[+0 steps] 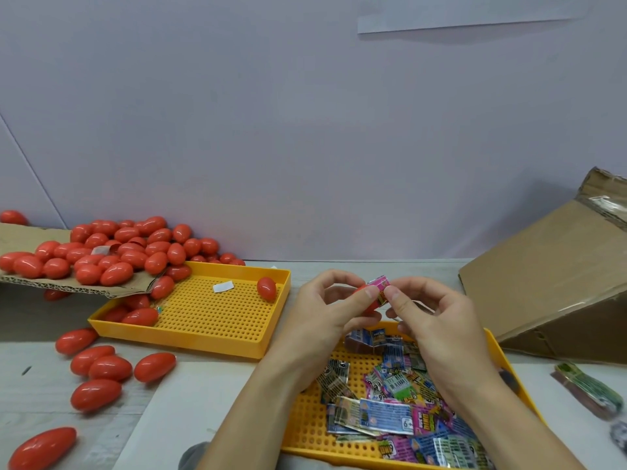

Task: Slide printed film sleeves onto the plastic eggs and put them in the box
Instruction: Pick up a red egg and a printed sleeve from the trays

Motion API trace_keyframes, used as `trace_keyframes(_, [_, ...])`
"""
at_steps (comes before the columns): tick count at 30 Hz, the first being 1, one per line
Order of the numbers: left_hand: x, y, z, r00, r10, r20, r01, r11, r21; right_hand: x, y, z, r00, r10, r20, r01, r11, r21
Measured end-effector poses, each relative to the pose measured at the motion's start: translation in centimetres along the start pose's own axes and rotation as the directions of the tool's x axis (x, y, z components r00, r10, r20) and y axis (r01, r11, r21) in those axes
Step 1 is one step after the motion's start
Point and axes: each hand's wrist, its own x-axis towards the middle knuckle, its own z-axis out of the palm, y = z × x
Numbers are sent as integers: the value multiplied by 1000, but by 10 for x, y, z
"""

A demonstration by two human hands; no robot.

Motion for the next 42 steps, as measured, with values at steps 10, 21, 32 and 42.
trace_keyframes(10, [0, -2, -1, 999, 37, -38, -35, 998, 58, -2, -3, 2, 1000, -15, 25, 16, 999, -31])
trace_keyframes(21, [-7, 4, 2, 996, 93, 14, -93, 959, 267, -3, -4, 2, 998, -19, -57, 15, 997, -78])
trace_keyframes(32, [-7, 5, 2, 995, 96, 13, -97, 963, 252, -2, -3, 1, 997, -16, -75, 11, 997, -72])
trace_keyframes(42, [-8, 7, 3, 994, 105, 29, -108, 953, 282, -1, -3, 2, 998, 9, -64, -12, 999, -51])
